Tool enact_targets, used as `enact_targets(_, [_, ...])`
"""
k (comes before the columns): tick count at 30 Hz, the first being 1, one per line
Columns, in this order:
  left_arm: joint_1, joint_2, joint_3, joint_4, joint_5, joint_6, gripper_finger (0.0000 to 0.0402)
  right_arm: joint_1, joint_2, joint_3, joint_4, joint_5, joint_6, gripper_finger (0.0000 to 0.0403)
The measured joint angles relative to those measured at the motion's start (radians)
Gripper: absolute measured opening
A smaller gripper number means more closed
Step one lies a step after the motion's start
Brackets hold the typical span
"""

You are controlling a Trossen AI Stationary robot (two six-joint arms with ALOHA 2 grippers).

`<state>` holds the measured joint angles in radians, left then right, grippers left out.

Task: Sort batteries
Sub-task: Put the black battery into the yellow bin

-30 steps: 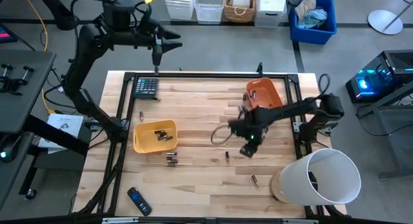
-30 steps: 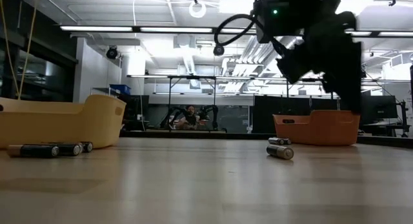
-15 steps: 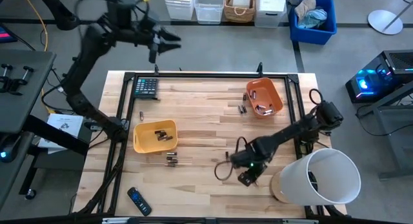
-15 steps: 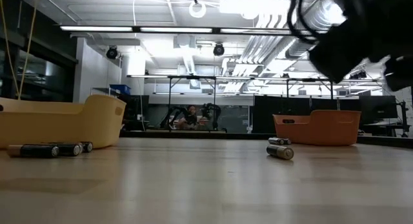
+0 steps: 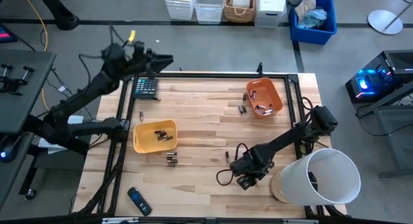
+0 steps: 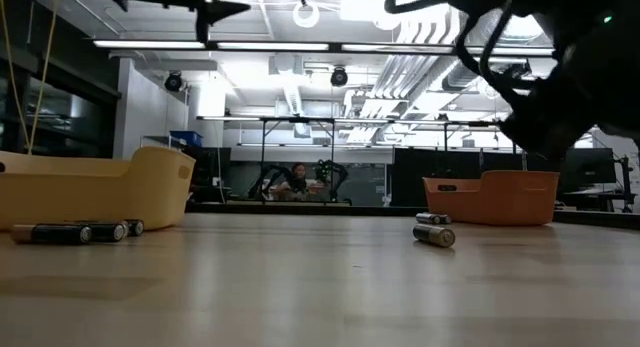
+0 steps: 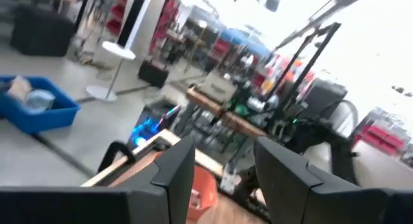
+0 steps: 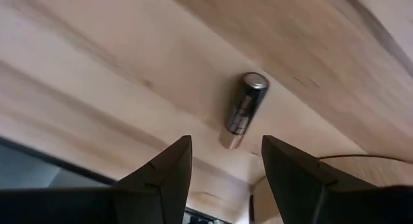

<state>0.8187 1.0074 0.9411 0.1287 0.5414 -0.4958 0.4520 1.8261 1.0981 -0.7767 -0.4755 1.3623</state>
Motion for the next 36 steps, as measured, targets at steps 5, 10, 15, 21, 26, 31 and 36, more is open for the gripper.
enact_targets(5, [0.001,-0.086,-0.058,0.018,-0.044,0.015,0.0147,-0.002,0.028,0.0,0.016,0.005,0.014,0.0183])
enact_targets(10, [0.0,-0.125,-0.061,0.006,-0.046,0.077,0.0147,0.006,0.111,0.005,0.007,-0.018,-0.016,0.0179])
enact_targets(15, [0.0,-0.15,-0.061,0.003,-0.047,0.113,0.0147,-0.029,0.134,0.005,-0.034,-0.018,-0.109,0.0095])
enact_targets(21, [0.001,-0.181,-0.061,0.033,-0.048,0.089,0.0147,-0.189,0.037,0.048,-0.144,0.264,-0.376,0.0034])
enact_targets(26, [0.0,-0.199,-0.059,0.09,-0.054,0.052,0.0147,-0.38,-0.066,0.155,-0.149,0.475,-0.576,0.0033])
enact_targets(31, [0.0,-0.194,-0.061,0.067,-0.056,0.061,0.0147,-0.56,-0.061,0.264,0.202,0.502,-0.801,0.0033])
enact_targets(36, [0.0,-0.204,-0.061,0.076,-0.053,-0.033,0.0147,-0.605,0.096,0.409,0.45,0.358,-0.985,0.0033])
